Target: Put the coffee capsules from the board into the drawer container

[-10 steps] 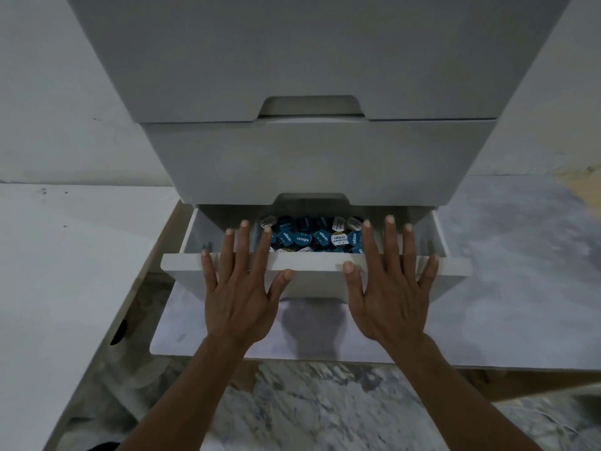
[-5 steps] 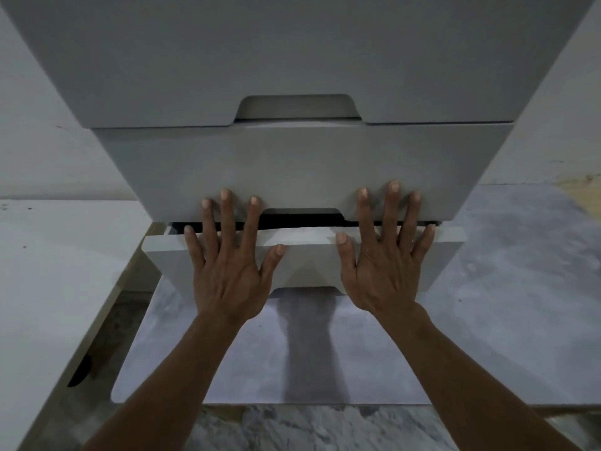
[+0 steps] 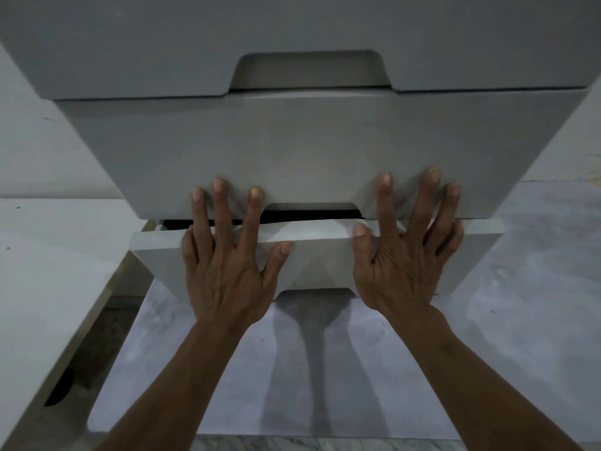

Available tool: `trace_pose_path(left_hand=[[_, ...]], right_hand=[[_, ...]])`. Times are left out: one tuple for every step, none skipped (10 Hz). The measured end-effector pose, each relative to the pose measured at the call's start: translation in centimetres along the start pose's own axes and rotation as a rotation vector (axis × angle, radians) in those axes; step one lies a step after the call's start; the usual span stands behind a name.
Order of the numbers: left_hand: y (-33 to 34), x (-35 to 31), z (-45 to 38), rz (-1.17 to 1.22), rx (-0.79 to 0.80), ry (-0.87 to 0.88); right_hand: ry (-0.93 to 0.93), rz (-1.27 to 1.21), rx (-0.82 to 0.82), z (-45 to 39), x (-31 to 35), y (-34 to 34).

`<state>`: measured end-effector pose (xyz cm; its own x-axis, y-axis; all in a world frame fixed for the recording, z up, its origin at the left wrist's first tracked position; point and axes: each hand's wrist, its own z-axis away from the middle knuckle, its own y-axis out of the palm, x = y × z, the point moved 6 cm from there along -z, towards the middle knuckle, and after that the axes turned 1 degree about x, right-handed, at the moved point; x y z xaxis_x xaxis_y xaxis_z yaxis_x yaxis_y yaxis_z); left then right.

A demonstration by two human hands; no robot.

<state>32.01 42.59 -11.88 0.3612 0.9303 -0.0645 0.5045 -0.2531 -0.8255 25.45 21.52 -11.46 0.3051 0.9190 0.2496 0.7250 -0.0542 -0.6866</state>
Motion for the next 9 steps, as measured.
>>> trace_pose_path(left_hand=[[0.2, 0.3, -0.2, 0.010, -0.055, 0.004], [0.6, 0.5, -0.6, 0.010, -0.127, 0.025], [1.3, 0.4, -1.2, -0.012, -0.141, 0.027], [2.2, 0.5, -1.7, 0.008, -0.123, -0.009], [2.9, 0.5, -2.0, 0.031, -0.126, -0.012], [3.4, 0.5, -2.2, 0.043, -0.129, -0.014], [3.4, 0.6, -2.2, 0.040, -0.087, 0.000], [2.4, 0.3, -2.0, 0.037, -0.019, -0.004], [0.5, -0.3, -1.1, 0.084, 0.089, 0.001]], right_hand=[[0.019, -0.018, 0.001, 0.0, 0.2, -0.1], [0.023, -0.023, 0.009, -0.2, 0.5, 0.0], [0.034, -0.033, -0.021, -0.2, 0.8, 0.2], [0.021, -0.039, -0.068, -0.4, 0.8, 1.0], [-0.018, -0.025, -0.134, -0.8, 0.4, 2.3], [-0.029, -0.027, -0.215, -0.6, 0.2, 3.0], [-0.032, -0.007, -0.211, -0.6, 0.2, 2.9], [-0.019, 0.020, -0.138, -0.5, 0.3, 2.0], [-0.025, -0.023, 0.038, 0.7, 0.7, 0.0]])
